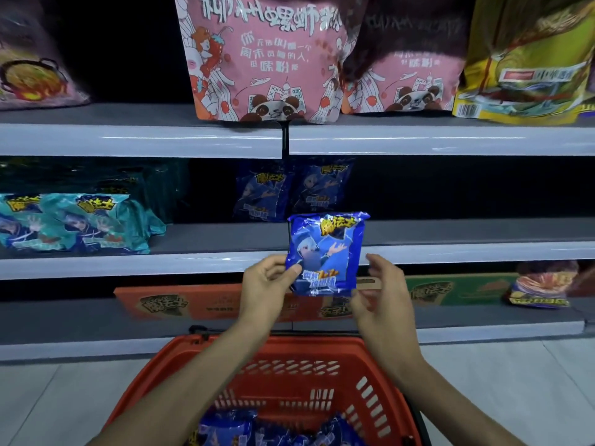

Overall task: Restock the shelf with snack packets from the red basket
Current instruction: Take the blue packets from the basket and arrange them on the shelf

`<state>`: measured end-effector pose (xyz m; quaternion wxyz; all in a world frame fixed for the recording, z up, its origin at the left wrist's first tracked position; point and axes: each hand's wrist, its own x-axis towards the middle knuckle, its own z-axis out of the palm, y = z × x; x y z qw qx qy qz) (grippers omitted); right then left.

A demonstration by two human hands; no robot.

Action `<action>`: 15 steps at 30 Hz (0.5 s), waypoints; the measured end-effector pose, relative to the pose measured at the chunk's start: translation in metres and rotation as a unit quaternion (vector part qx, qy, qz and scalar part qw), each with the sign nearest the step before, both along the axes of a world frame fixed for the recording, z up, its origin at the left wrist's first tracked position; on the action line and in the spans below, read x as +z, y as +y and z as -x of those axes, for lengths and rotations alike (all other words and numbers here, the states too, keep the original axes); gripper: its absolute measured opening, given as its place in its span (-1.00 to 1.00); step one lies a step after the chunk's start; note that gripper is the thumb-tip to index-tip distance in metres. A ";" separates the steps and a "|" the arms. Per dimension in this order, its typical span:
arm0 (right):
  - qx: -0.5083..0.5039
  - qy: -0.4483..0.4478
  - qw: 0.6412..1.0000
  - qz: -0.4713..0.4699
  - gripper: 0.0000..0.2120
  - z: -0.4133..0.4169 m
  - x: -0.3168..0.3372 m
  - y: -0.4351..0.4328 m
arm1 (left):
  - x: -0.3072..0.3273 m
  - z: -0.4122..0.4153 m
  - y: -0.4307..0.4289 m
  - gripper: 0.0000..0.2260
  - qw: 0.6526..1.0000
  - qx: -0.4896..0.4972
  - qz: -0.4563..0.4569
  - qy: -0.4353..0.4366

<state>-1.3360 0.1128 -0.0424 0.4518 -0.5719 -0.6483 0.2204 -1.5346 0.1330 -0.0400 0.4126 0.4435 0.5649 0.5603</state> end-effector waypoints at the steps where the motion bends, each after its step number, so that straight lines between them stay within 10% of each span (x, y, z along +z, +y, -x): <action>1: 0.008 -0.070 0.997 -0.037 -0.47 0.002 -0.002 0.004 | 0.002 -0.002 0.010 -0.96 1.000 0.004 -0.006 0.004; 6: 0.075 -0.288 0.948 -0.110 -0.50 0.020 -0.014 0.039 | 0.014 -0.005 0.059 -0.93 0.999 -0.005 -0.037 0.023; 15: 0.088 -0.388 0.915 -0.068 -0.40 0.041 -0.048 0.096 | -0.001 0.009 0.125 -0.86 0.997 -0.005 -0.023 0.076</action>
